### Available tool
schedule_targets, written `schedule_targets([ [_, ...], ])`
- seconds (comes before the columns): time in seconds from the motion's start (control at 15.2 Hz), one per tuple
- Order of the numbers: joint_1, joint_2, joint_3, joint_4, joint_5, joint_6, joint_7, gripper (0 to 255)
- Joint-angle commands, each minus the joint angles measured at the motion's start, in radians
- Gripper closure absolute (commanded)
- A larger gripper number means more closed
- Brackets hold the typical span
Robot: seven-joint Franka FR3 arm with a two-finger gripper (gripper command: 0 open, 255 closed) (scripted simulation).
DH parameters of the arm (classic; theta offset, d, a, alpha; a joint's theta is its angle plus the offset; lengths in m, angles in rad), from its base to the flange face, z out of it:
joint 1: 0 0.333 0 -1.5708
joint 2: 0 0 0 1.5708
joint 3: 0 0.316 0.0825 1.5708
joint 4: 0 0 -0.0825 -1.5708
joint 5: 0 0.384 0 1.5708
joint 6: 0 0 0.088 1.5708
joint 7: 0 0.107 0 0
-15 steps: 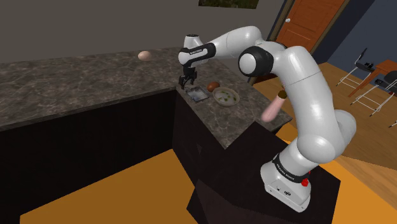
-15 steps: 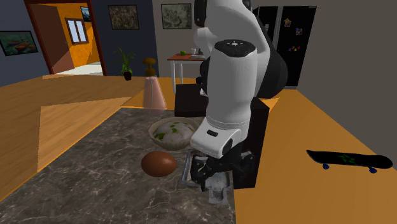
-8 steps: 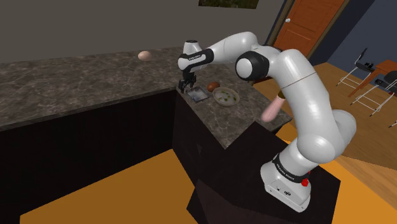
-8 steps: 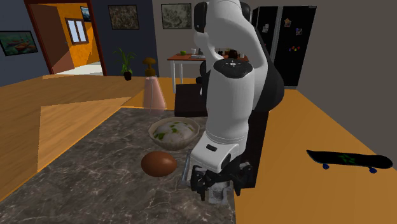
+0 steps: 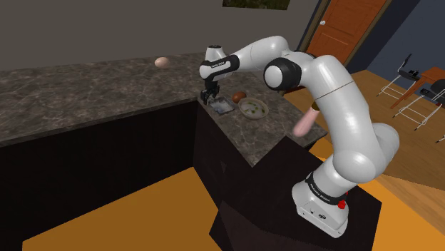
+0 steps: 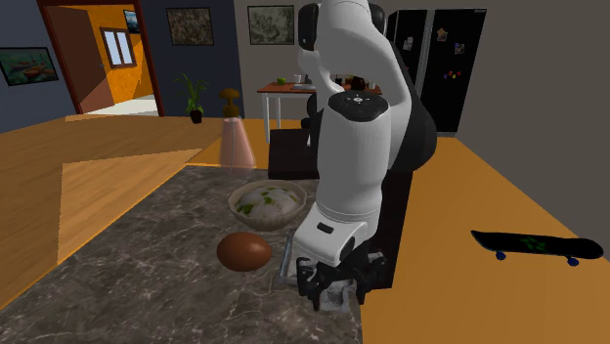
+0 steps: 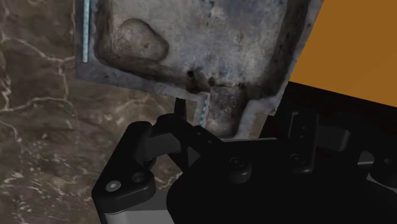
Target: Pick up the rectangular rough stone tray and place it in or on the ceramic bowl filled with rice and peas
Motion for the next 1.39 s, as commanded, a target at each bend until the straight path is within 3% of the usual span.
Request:
schedule_targets([
  [0.0, 0.0, 0.0, 0.0, 0.0, 0.0, 0.0, 0.0, 255],
  [0.46, 0.0, 0.0, 0.0, 0.0, 0.0, 0.0, 0.0, 255],
  [1.32, 0.001, -0.125, -0.001, -0.042, -0.001, -0.083, -0.001, 255],
])
